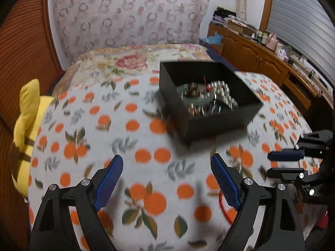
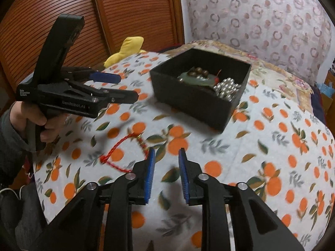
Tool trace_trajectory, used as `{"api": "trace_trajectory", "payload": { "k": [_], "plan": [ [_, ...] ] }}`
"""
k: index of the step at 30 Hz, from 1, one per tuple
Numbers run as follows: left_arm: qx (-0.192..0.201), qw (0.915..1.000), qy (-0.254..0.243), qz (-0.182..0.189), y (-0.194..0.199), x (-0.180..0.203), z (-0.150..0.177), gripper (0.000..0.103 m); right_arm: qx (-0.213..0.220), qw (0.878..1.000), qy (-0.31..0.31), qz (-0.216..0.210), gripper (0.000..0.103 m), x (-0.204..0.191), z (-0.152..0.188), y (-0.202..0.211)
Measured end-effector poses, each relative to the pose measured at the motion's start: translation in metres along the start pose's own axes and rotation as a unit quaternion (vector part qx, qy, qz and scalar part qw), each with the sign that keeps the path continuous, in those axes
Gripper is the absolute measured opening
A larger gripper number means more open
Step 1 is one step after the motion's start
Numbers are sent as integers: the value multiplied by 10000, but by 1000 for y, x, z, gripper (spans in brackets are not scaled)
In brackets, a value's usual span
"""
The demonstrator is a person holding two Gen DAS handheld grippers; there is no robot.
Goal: Organize jewelry
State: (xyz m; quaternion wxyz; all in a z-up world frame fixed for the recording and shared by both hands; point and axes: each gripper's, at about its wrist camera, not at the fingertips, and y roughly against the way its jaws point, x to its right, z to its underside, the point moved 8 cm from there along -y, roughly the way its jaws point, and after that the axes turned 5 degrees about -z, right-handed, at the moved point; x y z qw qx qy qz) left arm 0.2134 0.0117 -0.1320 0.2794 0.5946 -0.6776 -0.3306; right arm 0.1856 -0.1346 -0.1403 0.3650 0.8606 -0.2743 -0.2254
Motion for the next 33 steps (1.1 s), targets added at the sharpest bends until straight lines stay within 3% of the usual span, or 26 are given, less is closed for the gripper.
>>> {"api": "trace_trajectory", "payload": {
  "k": [1, 10, 15, 17, 22, 28, 33],
  "plan": [
    [-29, 10000, -20, -14, 0, 1, 5, 82, -29, 10000, 15, -19, 37, -3, 3, 0],
    [-170, 9999, 16, 3, -1, 0, 27, 84, -272, 9993, 190, -159, 37, -30, 19, -9],
    [-208, 9998, 1, 49, -2, 6, 30, 84, -390, 9977, 554, -4, 36, -40, 22, -14],
    [-216, 9997, -25, 64, -2, 9, 31, 84, -403, 9973, 614, 50, 16, -40, 22, -14],
    [-218, 9996, -128, 141, 0, 22, 33, 84, -356, 9976, 590, 32, 9, -33, 24, -6],
    [-202, 9990, -271, 306, 0, 38, 32, 84, -216, 9990, 359, 156, 9, -15, 25, 5],
    [-219, 9980, -381, 450, -3, 51, 30, 67, -121, 9994, 258, 191, 9, -8, 24, 9]
  ]
}}
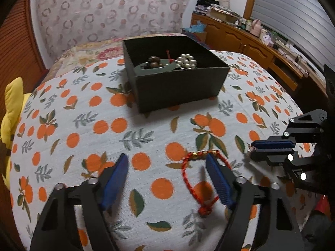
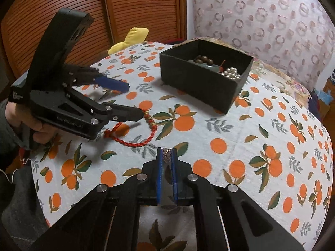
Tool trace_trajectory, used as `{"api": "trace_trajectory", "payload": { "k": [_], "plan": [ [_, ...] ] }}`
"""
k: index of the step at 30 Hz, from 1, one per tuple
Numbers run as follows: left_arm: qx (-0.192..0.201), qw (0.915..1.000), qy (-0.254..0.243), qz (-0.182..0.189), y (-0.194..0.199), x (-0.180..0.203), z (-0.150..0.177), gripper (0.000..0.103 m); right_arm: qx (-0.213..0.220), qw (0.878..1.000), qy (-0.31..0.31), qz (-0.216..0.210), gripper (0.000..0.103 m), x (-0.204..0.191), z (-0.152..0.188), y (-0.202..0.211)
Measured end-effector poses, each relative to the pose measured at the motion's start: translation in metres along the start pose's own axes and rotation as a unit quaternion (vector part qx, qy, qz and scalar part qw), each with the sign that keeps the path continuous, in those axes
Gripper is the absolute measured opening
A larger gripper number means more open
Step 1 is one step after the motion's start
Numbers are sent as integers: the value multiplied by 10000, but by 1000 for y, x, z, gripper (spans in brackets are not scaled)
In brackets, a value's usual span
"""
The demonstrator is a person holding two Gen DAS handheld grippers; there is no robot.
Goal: Organize jewelry
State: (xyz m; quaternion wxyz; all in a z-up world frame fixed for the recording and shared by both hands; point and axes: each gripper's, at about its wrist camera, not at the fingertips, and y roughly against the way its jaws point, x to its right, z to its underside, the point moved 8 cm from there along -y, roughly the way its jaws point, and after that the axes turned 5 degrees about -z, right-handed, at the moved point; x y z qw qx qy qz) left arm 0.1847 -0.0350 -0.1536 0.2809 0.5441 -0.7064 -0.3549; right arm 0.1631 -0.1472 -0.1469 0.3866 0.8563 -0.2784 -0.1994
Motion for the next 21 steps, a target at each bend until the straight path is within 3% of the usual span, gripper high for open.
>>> {"api": "trace_trajectory", "payload": {
  "k": [3, 15, 21],
  "plan": [
    [27, 9999, -131, 45, -1, 8, -3, 61, 58, 10000, -63, 42, 9, 5, -2, 2],
    [46, 9994, -295, 180, -10, 22, -14, 58, 219, 9986, -412, 234, 9, 33, -2, 16],
    [31, 9988, -295, 402, -5, 27, -7, 43, 219, 9983, -475, 254, 9, 39, -2, 15]
  ]
}}
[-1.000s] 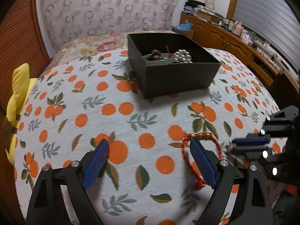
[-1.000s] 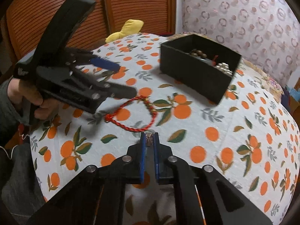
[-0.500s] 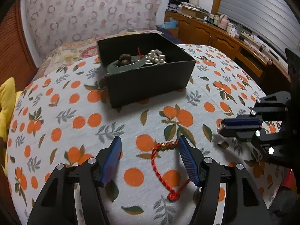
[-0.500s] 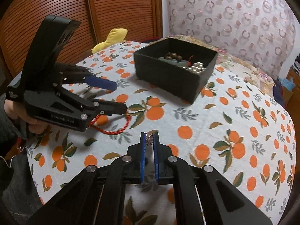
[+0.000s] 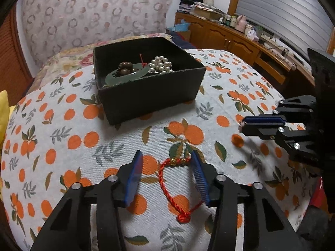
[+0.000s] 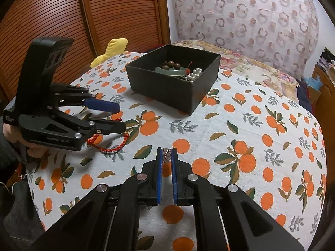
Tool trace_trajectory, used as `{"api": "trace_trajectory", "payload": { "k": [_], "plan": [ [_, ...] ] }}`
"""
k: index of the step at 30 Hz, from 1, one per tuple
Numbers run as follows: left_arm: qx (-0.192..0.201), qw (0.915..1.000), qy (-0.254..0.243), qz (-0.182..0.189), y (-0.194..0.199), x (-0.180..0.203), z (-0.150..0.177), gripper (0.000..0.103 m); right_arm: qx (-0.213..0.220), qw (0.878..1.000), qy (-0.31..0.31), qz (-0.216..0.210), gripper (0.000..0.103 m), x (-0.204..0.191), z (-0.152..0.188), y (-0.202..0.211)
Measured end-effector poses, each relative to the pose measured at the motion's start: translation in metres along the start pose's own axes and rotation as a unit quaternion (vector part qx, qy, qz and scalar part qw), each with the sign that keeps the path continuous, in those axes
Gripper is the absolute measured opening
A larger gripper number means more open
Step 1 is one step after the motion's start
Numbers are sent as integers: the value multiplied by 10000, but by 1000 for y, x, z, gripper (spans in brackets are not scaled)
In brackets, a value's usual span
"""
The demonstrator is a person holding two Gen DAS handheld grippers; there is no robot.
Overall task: Organize jewelry
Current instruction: 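Grasp the red cord bracelet with the left gripper and lower it into the box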
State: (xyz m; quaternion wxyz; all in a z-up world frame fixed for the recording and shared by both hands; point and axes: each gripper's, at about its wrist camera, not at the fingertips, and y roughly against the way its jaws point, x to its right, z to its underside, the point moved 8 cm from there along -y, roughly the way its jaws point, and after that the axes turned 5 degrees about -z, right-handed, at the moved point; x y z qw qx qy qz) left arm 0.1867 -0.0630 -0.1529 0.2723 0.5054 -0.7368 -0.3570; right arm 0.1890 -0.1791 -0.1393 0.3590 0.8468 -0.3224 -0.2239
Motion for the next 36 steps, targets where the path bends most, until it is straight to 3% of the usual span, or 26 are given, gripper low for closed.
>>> {"api": "trace_trajectory", "payload": {
  "k": [6, 9, 15, 23, 36],
  "plan": [
    [52, 10000, -27, -10, 4, 0, 7, 27, 19, 10000, 4, -22, 9, -1, 0, -1],
    [40, 10000, 42, 0, 3, -3, 7, 3, 15, 10000, 22, -28, 9, 0, -2, -2],
    [50, 9999, 89, 78, 4, -3, 5, 2, 46, 10000, 18, 10, 9, 1, -7, -1],
    [394, 9989, 262, 50, 21, -9, -18, 2, 285, 9996, 88, 30, 9, 3, -31, 10],
    [1197, 9914, 506, -137, 56, -36, -86, 2, 779, 9969, 95, 76, 9, 20, -89, 15]
  ]
}}
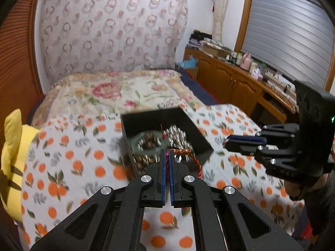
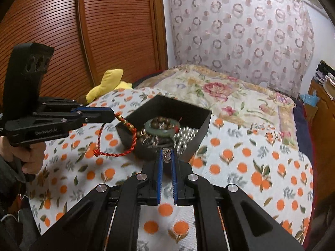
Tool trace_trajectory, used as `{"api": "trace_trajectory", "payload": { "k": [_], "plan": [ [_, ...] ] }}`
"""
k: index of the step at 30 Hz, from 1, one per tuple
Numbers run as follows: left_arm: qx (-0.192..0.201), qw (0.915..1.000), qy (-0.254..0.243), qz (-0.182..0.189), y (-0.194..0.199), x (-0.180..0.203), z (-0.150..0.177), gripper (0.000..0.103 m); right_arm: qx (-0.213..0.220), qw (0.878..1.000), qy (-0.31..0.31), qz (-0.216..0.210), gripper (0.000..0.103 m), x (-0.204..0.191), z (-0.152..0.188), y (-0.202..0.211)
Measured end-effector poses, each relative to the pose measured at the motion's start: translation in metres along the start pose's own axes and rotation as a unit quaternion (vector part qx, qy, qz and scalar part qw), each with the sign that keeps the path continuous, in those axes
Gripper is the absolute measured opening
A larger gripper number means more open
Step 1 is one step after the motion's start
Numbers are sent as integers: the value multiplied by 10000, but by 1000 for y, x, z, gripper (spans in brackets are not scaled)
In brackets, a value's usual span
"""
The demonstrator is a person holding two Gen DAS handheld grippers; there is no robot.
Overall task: Organize jewelry
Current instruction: 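Grasp the red cord bracelet with the left gripper and lower it into the box, then open the left gripper and withdraw both tools from the black box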
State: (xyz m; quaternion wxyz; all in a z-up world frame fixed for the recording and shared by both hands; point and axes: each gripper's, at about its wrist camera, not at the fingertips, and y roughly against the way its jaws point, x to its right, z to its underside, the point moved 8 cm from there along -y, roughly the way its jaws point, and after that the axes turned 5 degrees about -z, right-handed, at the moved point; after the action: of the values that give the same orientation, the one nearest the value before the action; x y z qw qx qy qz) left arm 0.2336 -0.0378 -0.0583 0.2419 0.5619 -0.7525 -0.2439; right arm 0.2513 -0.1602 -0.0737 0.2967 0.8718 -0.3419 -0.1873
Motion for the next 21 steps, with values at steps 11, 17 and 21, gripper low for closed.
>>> {"api": "trace_trajectory", "payload": {
  "k": [11, 17, 21],
  "plan": [
    [175, 9995, 66, -261, -15, -22, -34, 2, -100, 9999, -41, -105, 10, 4, -19, -33],
    [102, 9994, 135, -317, -34, -28, -38, 2, -249, 9995, -141, -150, 10, 7, -16, -49],
    [77, 9993, 125, -337, -42, -27, -39, 2, -238, 9995, -204, -80, 30, 10, -15, -51]
  ]
}}
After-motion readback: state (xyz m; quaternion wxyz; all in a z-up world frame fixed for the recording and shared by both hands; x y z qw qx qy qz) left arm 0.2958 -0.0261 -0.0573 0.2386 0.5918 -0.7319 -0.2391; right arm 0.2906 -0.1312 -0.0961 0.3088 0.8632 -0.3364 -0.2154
